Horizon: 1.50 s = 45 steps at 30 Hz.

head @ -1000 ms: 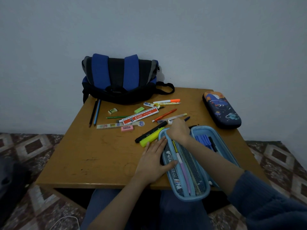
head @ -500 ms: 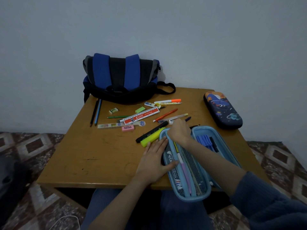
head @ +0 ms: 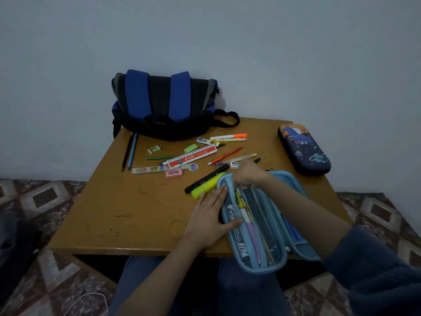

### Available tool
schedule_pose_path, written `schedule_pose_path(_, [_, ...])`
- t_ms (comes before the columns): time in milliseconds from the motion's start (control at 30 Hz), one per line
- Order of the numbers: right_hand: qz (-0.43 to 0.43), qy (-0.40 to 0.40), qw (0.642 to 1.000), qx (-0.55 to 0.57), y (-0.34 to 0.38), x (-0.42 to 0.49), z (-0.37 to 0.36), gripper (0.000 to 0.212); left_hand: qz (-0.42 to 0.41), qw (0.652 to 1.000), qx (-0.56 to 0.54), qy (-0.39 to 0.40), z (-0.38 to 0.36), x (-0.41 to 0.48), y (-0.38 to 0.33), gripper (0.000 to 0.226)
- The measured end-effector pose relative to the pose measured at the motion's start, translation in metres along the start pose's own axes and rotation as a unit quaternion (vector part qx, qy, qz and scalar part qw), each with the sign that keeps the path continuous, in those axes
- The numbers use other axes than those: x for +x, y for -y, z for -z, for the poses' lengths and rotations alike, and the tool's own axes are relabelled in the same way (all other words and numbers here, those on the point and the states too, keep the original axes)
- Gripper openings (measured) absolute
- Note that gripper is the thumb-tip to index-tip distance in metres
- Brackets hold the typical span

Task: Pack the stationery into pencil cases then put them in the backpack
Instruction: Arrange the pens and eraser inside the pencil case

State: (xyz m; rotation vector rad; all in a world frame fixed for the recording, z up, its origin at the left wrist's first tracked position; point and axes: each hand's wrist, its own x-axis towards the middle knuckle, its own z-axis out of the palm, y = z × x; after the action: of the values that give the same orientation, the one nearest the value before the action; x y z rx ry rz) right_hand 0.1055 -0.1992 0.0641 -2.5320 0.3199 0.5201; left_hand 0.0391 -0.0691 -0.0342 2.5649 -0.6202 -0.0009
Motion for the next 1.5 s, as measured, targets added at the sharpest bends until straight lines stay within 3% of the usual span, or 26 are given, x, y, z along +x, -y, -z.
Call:
schedule_pose_path(133, [-0.013,0.061,0.998,-0.022,-0.006,-0.016,0.007,0.032,-0.003,1.000,0.000,-0.005,0.001,-0.001,-0.001,0.077])
schedule_pose_path(267, [-0.022,0.074,0.996,-0.035,-0.014,-0.024,0.003,0.032,-0.002,1.000,-0.001,-0.006,0.000,-0.001,-0.002,0.069])
schedule_pose_path(500, [-0.030,0.077,0.996,-0.017,-0.031,-0.042,-0.010,0.028,0.005,1.000,-0.001,-0.010,0.000,0.000,-0.001,0.070])
schedule_pose_path(700, [-0.013,0.070,0.995,-0.069,-0.050,-0.063,-0.024,0.026,0.011,1.000,0.003,-0.002,0.000,0.000,-0.002,0.071])
schedule_pose_path(800, [0.008,0.072,0.995,-0.066,-0.060,-0.079,-0.027,0.012,0.013,1.000,0.006,0.003,0.000,-0.001,-0.003,0.072])
schedule_pose_path(933, [0.021,0.082,0.994,-0.063,-0.068,-0.098,-0.034,0.021,0.014,1.000,0.008,0.002,0.001,0.000,-0.003,0.073])
schedule_pose_path(1000, [0.035,0.075,0.994,-0.068,-0.072,-0.107,-0.036,0.012,0.014,1.000,0.009,0.003,0.001,-0.001,-0.004,0.073])
schedule_pose_path(1100, [0.064,0.065,0.993,-0.078,-0.074,-0.114,-0.039,0.016,0.015,1.000,0.008,0.007,0.001,-0.001,-0.004,0.073])
schedule_pose_path(1233, [0.038,0.076,0.995,-0.048,-0.078,-0.110,-0.036,0.017,0.016,1.000,0.006,0.013,0.001,-0.001,-0.005,0.073])
schedule_pose_path(1500, [0.137,-0.060,0.989,0.019,-0.078,-0.086,-0.032,0.014,0.024,1.000,0.005,0.017,0.004,0.002,-0.004,0.077])
